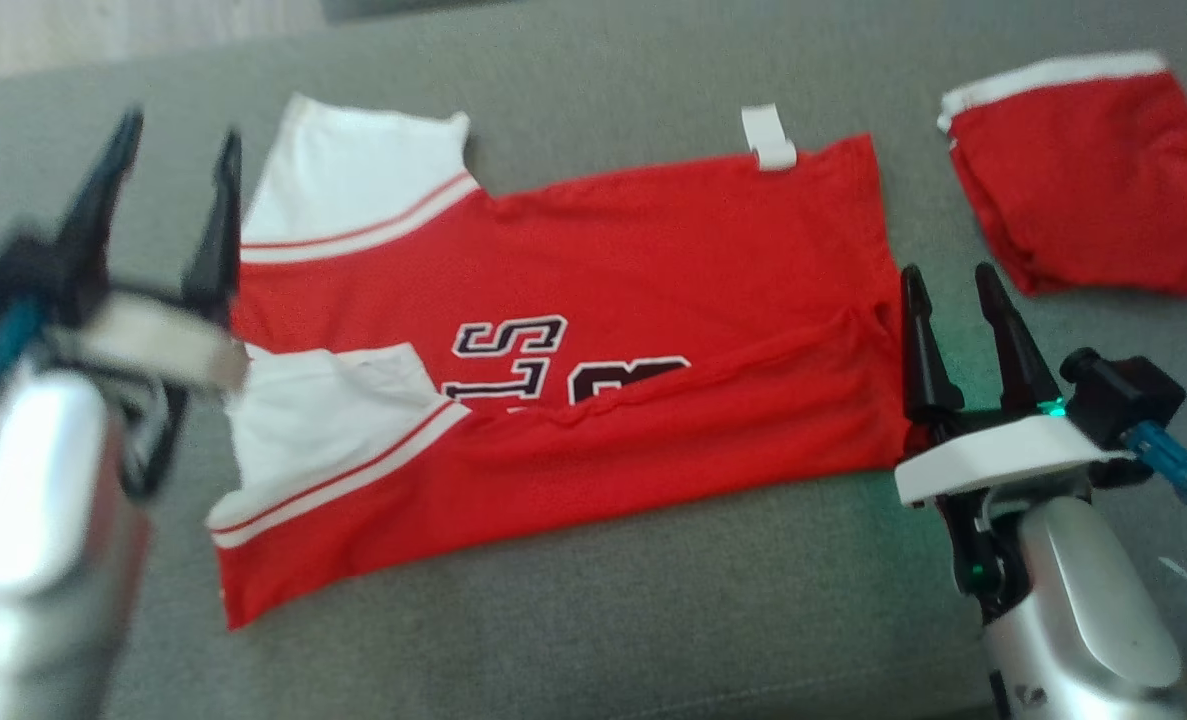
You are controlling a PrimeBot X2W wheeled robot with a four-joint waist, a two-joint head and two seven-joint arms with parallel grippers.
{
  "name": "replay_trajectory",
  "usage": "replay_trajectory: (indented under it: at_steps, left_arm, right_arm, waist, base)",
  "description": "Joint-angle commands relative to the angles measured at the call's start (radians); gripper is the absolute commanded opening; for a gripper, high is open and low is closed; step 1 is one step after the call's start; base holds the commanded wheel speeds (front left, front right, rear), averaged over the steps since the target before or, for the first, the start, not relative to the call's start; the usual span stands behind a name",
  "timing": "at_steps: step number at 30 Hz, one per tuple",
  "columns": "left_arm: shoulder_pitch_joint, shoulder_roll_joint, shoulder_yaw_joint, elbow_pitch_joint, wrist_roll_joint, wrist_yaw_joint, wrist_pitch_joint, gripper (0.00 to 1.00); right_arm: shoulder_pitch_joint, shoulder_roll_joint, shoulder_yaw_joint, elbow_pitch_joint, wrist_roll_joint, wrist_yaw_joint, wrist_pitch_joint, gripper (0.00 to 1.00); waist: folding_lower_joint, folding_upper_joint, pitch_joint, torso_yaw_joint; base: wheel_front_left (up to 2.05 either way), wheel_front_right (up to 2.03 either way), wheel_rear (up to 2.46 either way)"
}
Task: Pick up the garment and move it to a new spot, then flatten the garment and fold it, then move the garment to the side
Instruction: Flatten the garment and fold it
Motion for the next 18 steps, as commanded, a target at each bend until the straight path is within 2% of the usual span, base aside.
replay_trajectory:
  at_steps: [1,6,11,18]
  left_arm:
    - [-0.077,0.047,0.020,-0.010,-0.010,-0.010,0.034,1.00]
    - [-0.267,0.121,-0.076,0.130,-0.083,-0.035,0.233,1.00]
    - [-0.387,0.169,-0.183,0.231,-0.250,-0.036,0.364,1.00]
    - [-0.495,0.208,-0.241,0.352,-0.338,-0.036,0.372,1.00]
  right_arm:
    - [-0.038,-0.002,0.026,-0.042,0.008,-0.001,-0.012,1.00]
    - [-0.069,-0.002,0.054,-0.084,0.029,-0.001,-0.027,1.00]
    - [-0.085,-0.002,0.074,-0.098,0.051,-0.001,-0.041,1.00]
    - [-0.104,-0.002,0.116,-0.108,0.075,-0.001,-0.053,1.00]
  waist:
    - [-0.0002,0.0000,0.061,-0.027]
    - [-0.0002,0.0000,0.159,-0.074]
    - [-0.0002,0.0000,0.222,-0.108]
    - [-0.0002,0.0000,0.275,-0.140]
  base:
    - [0.00,0.00,0.00]
    - [0.00,0.00,0.00]
    - [0.00,0.00,0.00]
    - [0.00,0.00,0.00]
